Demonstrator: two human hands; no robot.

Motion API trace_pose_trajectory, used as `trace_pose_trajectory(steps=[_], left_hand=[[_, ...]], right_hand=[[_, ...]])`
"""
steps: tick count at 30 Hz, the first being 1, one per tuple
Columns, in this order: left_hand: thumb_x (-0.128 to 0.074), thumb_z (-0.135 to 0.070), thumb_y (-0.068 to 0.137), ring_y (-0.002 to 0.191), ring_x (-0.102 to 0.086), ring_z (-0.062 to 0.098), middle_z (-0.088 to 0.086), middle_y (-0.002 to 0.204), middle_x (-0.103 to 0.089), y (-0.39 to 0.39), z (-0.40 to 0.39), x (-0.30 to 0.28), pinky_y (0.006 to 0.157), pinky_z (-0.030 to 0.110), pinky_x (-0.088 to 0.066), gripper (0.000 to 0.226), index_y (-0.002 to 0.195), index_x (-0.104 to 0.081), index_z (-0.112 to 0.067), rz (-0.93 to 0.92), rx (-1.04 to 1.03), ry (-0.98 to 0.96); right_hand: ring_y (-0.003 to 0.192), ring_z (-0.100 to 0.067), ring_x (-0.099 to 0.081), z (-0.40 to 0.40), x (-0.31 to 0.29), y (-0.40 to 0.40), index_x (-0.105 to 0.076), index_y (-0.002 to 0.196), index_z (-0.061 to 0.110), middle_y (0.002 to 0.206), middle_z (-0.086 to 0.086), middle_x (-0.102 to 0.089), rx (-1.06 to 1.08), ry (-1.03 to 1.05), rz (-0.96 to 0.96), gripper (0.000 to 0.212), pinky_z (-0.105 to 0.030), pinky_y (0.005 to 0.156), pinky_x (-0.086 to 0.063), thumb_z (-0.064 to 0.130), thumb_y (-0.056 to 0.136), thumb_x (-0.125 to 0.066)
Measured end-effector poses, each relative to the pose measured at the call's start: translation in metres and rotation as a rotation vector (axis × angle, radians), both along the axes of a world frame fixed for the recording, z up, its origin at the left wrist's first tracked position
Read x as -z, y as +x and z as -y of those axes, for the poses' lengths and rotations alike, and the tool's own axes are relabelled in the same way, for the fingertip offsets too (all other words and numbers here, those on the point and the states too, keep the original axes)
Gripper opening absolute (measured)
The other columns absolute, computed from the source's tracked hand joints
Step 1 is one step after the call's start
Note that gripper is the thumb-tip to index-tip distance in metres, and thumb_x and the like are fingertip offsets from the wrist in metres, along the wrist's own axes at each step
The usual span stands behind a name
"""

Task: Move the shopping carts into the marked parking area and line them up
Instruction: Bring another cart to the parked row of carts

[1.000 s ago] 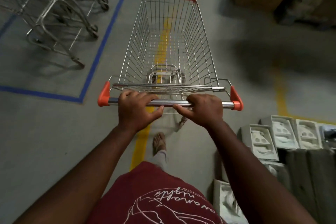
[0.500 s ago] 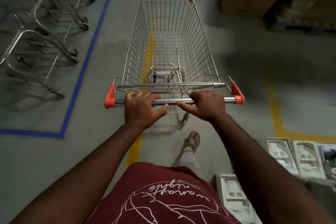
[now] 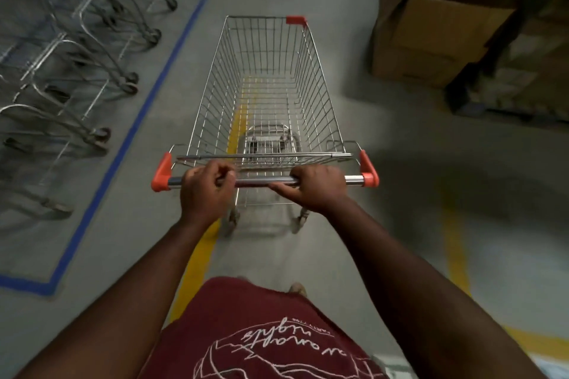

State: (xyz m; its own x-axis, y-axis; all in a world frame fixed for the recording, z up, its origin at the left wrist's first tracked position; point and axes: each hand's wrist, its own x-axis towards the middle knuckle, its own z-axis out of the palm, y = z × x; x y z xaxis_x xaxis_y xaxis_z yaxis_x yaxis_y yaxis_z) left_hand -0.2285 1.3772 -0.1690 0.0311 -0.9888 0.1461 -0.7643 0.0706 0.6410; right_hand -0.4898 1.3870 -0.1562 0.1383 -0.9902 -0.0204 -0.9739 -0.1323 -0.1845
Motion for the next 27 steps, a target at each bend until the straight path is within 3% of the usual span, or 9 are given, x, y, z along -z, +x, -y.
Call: trace_pose_trajectory(steps=[3, 6, 9, 13, 18, 23, 27], left_hand=[[-0.044, -0.05, 0.099, 0.092, -0.067, 0.031, -0.006, 0.085, -0.074, -0.028, 0.054, 0.002, 0.091, 0.04, -0.047, 0.033, 0.098, -0.068, -0.028, -0.014, -0.007, -0.015], [-0.04, -0.038, 0.105, 0.084, -0.068, 0.028, -0.004, 0.083, -0.074, -0.06, 0.112, 0.002, 0.094, 0.037, -0.038, 0.035, 0.093, -0.071, -0.025, 0.047, 0.052, -0.091], [-0.049, -0.032, 0.1, 0.085, -0.068, 0.024, -0.004, 0.086, -0.075, -0.086, 0.178, 0.007, 0.095, 0.037, -0.039, 0.024, 0.105, -0.073, -0.027, 0.121, 0.079, -0.124], [-0.048, -0.038, 0.101, 0.093, -0.069, 0.021, -0.006, 0.098, -0.077, -0.117, 0.272, 0.012, 0.094, 0.039, -0.039, 0.029, 0.112, -0.073, -0.03, 0.227, 0.207, -0.17], [-0.053, -0.045, 0.101, 0.105, -0.071, 0.017, -0.012, 0.113, -0.077, -0.154, 0.386, 0.009, 0.098, 0.04, -0.041, 0.03, 0.115, -0.074, -0.03, 0.25, 0.299, -0.194], [-0.054, -0.046, 0.103, 0.109, -0.07, 0.017, -0.012, 0.12, -0.075, -0.195, 0.495, 0.011, 0.096, 0.037, -0.041, 0.031, 0.125, -0.071, -0.032, 0.267, 0.343, -0.207], [-0.058, -0.043, 0.101, 0.105, -0.07, 0.018, -0.01, 0.115, -0.076, -0.237, 0.58, 0.012, 0.093, 0.037, -0.042, 0.029, 0.122, -0.074, -0.03, 0.23, 0.29, -0.269]], right_hand=[[0.072, -0.025, -0.065, 0.058, -0.001, -0.03, -0.047, 0.069, 0.026, 0.066, 0.006, -0.057, -0.017, -0.001, -0.024, 0.077, -0.032, 0.062, -0.037, 0.1, 0.079, -0.027], [0.069, -0.024, -0.063, 0.118, 0.003, -0.059, -0.05, 0.071, 0.027, 0.065, 0.006, -0.056, -0.035, -0.019, -0.057, 0.076, -0.032, 0.062, -0.038, 0.099, 0.081, -0.029], [0.065, -0.022, -0.057, 0.185, 0.004, -0.09, -0.051, 0.072, 0.028, 0.064, 0.008, -0.055, -0.035, -0.03, -0.058, 0.074, -0.032, 0.064, -0.043, 0.098, 0.083, -0.031], [0.064, -0.022, -0.054, 0.279, 0.003, -0.127, -0.042, 0.066, 0.027, 0.063, 0.007, -0.053, -0.039, -0.047, -0.055, 0.071, -0.032, 0.061, -0.041, 0.094, 0.085, -0.032], [0.08, -0.033, -0.071, 0.396, 0.0, -0.17, -0.071, 0.088, 0.022, 0.078, -0.003, -0.072, 0.004, -0.052, -0.031, 0.077, -0.037, 0.066, -0.048, 0.07, 0.1, -0.012], [0.083, -0.036, -0.071, 0.505, -0.005, -0.215, -0.075, 0.096, 0.026, 0.083, -0.006, -0.075, -0.019, -0.05, -0.039, 0.067, -0.037, 0.065, -0.042, 0.06, 0.103, -0.018], [0.084, -0.034, -0.072, 0.596, 0.0, -0.256, -0.075, 0.097, 0.028, 0.084, -0.004, -0.075, -0.053, -0.104, -0.066, 0.063, -0.036, 0.063, -0.036, 0.058, 0.104, -0.02]])
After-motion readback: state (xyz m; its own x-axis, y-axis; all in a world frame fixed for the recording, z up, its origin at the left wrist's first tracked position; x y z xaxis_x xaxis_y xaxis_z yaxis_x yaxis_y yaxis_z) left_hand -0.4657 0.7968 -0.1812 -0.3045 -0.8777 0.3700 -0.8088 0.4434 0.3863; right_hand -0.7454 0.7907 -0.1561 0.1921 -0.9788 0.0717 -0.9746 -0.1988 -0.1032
